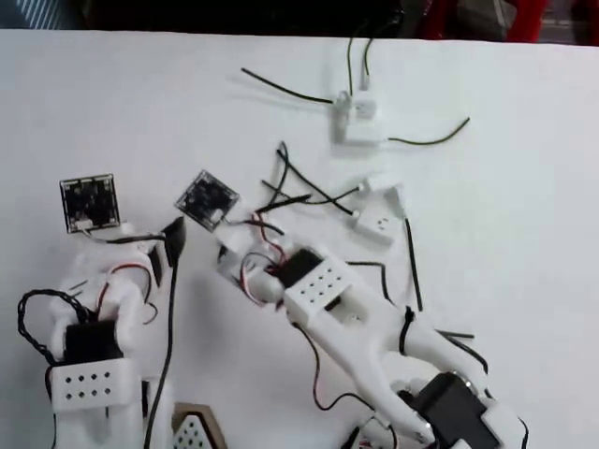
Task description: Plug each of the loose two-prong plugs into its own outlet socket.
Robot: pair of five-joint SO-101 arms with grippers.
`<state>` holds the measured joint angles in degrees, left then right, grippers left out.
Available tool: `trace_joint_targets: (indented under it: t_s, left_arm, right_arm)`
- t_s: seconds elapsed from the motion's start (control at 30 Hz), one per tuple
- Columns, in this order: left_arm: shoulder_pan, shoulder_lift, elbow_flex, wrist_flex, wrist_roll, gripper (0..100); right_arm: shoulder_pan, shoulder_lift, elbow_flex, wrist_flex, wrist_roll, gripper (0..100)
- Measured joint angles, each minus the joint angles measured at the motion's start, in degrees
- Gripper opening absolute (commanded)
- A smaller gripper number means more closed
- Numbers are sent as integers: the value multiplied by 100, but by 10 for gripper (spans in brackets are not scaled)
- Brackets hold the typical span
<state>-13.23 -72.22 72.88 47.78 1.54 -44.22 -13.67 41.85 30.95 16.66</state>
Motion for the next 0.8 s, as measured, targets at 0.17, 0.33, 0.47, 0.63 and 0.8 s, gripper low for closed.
trace_joint_targets:
  t_s: [0.17, 0.33, 0.47, 0.63, 0.8]
  left_arm:
    - [0, 0, 18, 0, 0, 294]
    - [0, 0, 18, 0, 0, 294]
    - [0, 0, 18, 0, 0, 294]
    - [0, 0, 18, 0, 0, 294]
    - [0, 0, 18, 0, 0, 294]
  right_arm:
    - [18, 308, -360, 360, 105, 17]
    - [158, 642, -659, 633, 255, 17]
    - [185, 738, -712, 659, 273, 17]
    - [167, 791, -712, 668, 273, 17]
    - [167, 791, -712, 809, 299, 17]
